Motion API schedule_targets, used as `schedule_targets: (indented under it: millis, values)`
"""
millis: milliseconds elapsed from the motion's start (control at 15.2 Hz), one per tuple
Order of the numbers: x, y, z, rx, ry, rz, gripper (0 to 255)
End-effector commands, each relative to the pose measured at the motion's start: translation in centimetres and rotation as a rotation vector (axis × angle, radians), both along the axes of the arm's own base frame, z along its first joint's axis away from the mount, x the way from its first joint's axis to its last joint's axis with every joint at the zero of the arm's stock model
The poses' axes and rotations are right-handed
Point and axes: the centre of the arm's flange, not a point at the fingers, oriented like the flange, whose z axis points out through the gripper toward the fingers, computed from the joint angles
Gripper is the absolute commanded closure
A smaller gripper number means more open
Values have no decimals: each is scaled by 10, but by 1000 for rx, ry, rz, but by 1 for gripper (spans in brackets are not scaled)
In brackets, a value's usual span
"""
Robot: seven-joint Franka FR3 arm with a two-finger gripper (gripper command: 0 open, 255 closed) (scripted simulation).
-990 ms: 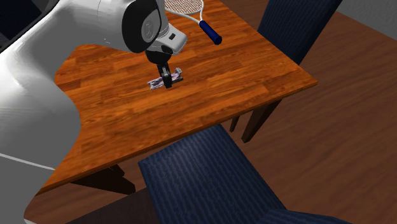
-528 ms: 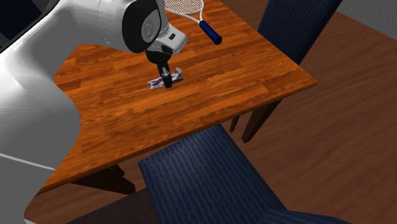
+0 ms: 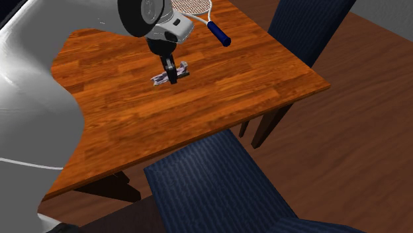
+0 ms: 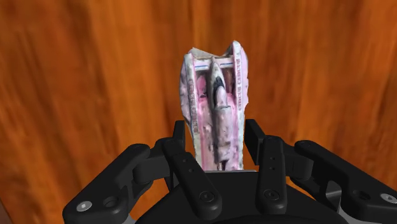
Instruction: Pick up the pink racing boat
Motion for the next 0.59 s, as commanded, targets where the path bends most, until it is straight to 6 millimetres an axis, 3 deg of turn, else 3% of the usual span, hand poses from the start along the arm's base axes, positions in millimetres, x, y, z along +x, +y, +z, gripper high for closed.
schedule_targets:
  millis: [0, 396, 528]
  values:
    - [0, -1, 11, 0, 0, 0, 255]
    - [0, -1, 43, 0, 0, 0, 255]
    - [0, -1, 44, 0, 0, 0, 255]
